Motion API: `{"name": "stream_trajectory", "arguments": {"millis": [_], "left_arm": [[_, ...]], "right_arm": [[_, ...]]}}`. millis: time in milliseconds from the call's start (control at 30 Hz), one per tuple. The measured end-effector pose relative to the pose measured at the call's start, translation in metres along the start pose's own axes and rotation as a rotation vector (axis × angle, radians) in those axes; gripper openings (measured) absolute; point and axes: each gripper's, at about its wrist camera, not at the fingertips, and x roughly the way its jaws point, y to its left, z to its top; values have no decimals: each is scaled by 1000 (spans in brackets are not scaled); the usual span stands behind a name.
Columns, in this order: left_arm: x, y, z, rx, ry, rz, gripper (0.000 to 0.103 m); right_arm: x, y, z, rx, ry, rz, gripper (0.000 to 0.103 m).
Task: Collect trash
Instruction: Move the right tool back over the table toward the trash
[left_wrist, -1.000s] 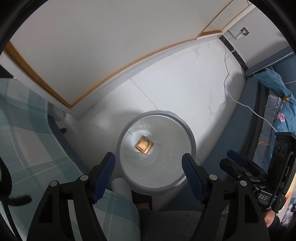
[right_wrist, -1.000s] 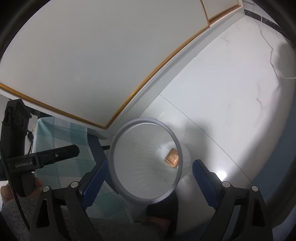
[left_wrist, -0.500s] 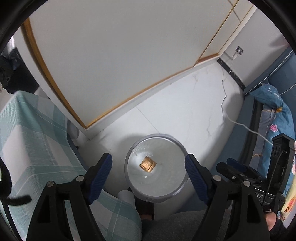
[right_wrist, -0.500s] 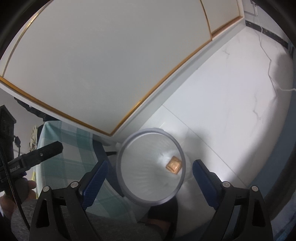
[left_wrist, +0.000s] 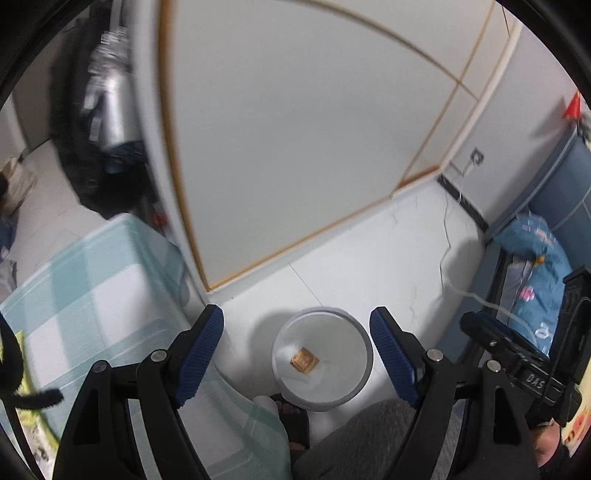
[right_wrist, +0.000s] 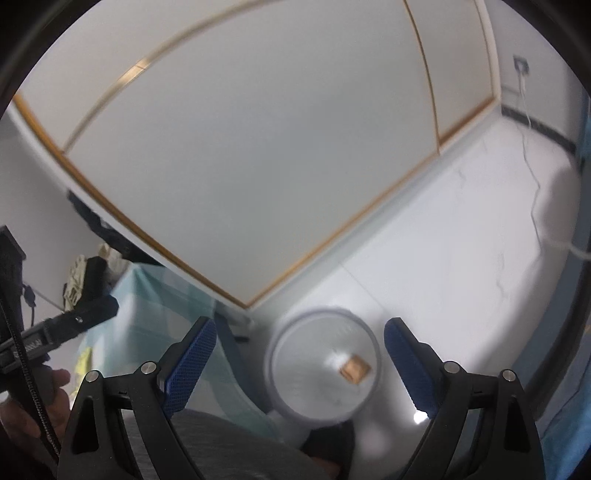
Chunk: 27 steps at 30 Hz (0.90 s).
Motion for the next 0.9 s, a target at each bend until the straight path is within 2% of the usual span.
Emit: {"name": "stream_trajectory", "arguments": {"millis": [100,400,500,533,667,900], "left_arm": [[-25,15,-5,-33,-42,-3,79],[-112,71,-26,-131,-233,130,80],[-137,89,-39,-159,-288,178,81],[-145,98,-45,-176,-307,191,84],[-171,125,-68,-228,-365,217,85],[-187,171,-104,-321,-395,307,86]], "right_arm": [[-20,27,5,-46,-60,32,93],[-68,133,0,-234,-192,222,93],[-75,163,-10,-291,-200,281,93],[-76,177,-15,-321,-201,301,93],[-72,216,-35,-380,-179,350,93],[-63,275,-77,-489,-132,410,93]]}}
